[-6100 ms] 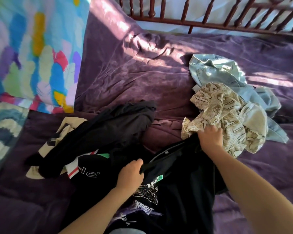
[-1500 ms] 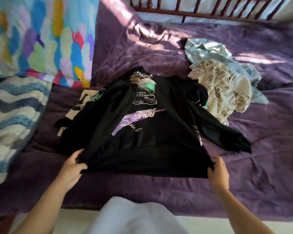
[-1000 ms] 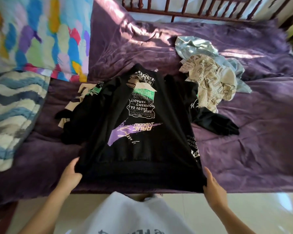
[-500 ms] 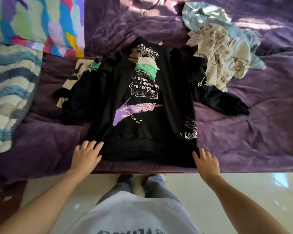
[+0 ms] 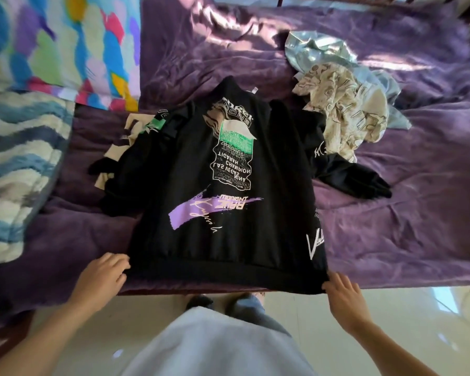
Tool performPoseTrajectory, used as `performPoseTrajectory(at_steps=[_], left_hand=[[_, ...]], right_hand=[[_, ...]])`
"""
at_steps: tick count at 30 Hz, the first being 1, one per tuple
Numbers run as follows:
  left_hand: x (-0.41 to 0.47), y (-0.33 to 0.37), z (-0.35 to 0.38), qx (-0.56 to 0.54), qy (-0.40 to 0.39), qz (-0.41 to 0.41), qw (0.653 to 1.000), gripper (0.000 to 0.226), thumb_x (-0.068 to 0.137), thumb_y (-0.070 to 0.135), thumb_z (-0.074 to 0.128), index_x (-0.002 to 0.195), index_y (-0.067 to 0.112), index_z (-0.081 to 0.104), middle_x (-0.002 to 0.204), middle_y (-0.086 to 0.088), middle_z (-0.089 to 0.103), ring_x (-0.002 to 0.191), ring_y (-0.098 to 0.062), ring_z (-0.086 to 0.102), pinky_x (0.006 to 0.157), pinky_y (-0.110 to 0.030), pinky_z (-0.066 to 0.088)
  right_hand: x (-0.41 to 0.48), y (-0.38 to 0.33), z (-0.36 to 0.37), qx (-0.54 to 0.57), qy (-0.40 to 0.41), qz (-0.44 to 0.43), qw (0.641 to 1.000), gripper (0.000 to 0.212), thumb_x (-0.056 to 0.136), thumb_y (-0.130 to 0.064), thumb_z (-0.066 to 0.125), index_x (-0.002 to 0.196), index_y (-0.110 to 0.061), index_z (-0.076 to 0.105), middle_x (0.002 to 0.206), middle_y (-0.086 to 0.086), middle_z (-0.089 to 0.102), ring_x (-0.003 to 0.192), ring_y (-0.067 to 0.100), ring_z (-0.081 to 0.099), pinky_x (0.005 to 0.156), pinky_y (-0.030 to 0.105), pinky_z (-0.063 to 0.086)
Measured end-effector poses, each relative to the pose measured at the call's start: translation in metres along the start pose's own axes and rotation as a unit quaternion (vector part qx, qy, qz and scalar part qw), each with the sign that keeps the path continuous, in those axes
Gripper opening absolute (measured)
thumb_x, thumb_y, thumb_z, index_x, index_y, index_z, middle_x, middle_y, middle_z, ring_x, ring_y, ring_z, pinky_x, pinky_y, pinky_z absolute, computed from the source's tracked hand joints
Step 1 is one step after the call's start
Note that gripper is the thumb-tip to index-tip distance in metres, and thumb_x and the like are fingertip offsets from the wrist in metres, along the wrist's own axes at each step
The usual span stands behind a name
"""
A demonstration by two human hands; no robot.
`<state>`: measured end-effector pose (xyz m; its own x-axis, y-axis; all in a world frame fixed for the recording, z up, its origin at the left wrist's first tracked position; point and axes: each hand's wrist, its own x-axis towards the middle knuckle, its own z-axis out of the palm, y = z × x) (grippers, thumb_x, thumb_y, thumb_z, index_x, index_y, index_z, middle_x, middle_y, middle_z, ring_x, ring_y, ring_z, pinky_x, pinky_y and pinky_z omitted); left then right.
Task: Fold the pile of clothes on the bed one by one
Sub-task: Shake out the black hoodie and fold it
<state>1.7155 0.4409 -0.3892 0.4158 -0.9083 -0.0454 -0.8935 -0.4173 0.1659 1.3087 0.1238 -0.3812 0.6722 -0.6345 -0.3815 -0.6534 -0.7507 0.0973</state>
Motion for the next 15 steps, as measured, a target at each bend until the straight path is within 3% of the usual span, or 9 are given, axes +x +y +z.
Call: performPoseTrajectory(at_steps=[2, 4, 5, 7, 9, 11, 15], left_hand=[[0.01, 0.008, 0.003, 0.017, -0.015, 0.006, 1.0, 0.013, 0.055, 0.014, 0.058, 0.061, 0.01, 0.069, 0.078, -0.008, 0.069, 0.082, -0.02, 0.047, 0.051, -0.036, 0.051], [0.023, 0.021, 0.0, 0.018, -0.008, 0.013, 1.0, 0.027, 0.055, 0.016, 0.045, 0.064, 0.011, 0.069, 0.081, -0.008, 0.067, 0.084, -0.02, 0.042, 0.055, -0.039, 0.05], [0.032, 0.029, -0.003, 0.011, -0.001, 0.009, 1.0, 0.035, 0.057, 0.019, 0.036, 0.065, 0.011, 0.069, 0.081, -0.008, 0.066, 0.084, -0.02, 0.042, 0.057, -0.039, 0.05], [0.053, 0.045, -0.01, 0.006, 0.021, -0.003, 1.0, 0.04, 0.06, 0.022, 0.031, 0.066, 0.01, 0.069, 0.081, -0.008, 0.065, 0.082, -0.02, 0.041, 0.056, -0.039, 0.049], [0.082, 0.065, -0.016, 0.001, 0.029, -0.014, 0.999, 0.038, 0.061, 0.023, 0.032, 0.066, 0.01, 0.067, 0.079, -0.006, 0.064, 0.08, -0.021, 0.043, 0.055, -0.039, 0.049], [0.111, 0.09, -0.022, 0.006, 0.019, -0.019, 1.0, 0.038, 0.062, 0.024, 0.032, 0.065, 0.011, 0.067, 0.078, -0.006, 0.064, 0.077, -0.024, 0.052, 0.055, -0.039, 0.05], [0.163, 0.147, -0.024, 0.006, -0.012, -0.028, 1.0, 0.037, 0.065, 0.024, 0.034, 0.066, 0.012, 0.068, 0.076, -0.005, 0.065, 0.065, -0.028, 0.062, 0.053, -0.037, 0.051]], right_hand=[[0.01, -0.011, 0.001, -0.003, -0.057, 0.006, 0.998, 0.023, 0.037, -0.014, 0.08, 0.054, -0.02, 0.067, 0.088, 0.008, 0.07, 0.076, 0.028, 0.065, 0.048, 0.035, 0.052], [0.023, -0.017, -0.011, -0.017, -0.05, -0.001, 0.999, 0.008, 0.049, -0.027, 0.068, 0.054, -0.022, 0.069, 0.092, 0.009, 0.07, 0.079, 0.029, 0.069, 0.054, 0.039, 0.054], [0.031, -0.017, -0.022, -0.02, -0.047, -0.005, 0.999, 0.015, 0.061, -0.027, 0.058, 0.061, -0.021, 0.071, 0.1, 0.009, 0.069, 0.089, 0.03, 0.068, 0.062, 0.041, 0.054], [0.05, -0.011, -0.038, 0.023, -0.045, 0.041, 0.998, 0.026, 0.086, -0.022, 0.047, 0.096, -0.017, 0.07, 0.128, 0.007, 0.054, 0.12, 0.029, 0.051, 0.092, 0.043, 0.043], [0.07, 0.006, -0.047, 0.023, -0.049, 0.075, 0.996, 0.033, 0.095, -0.027, 0.039, 0.121, -0.017, 0.057, 0.141, 0.005, 0.038, 0.132, 0.024, 0.032, 0.104, 0.037, 0.03], [0.089, 0.027, -0.053, 0.045, -0.038, 0.104, 0.993, 0.035, 0.096, -0.029, 0.038, 0.126, -0.017, 0.052, 0.143, 0.006, 0.035, 0.133, 0.025, 0.029, 0.105, 0.036, 0.028], [0.124, 0.073, -0.061, 0.1, -0.016, 0.149, 0.984, 0.03, 0.094, -0.027, 0.043, 0.119, -0.014, 0.056, 0.135, 0.009, 0.04, 0.126, 0.028, 0.035, 0.098, 0.039, 0.034]])
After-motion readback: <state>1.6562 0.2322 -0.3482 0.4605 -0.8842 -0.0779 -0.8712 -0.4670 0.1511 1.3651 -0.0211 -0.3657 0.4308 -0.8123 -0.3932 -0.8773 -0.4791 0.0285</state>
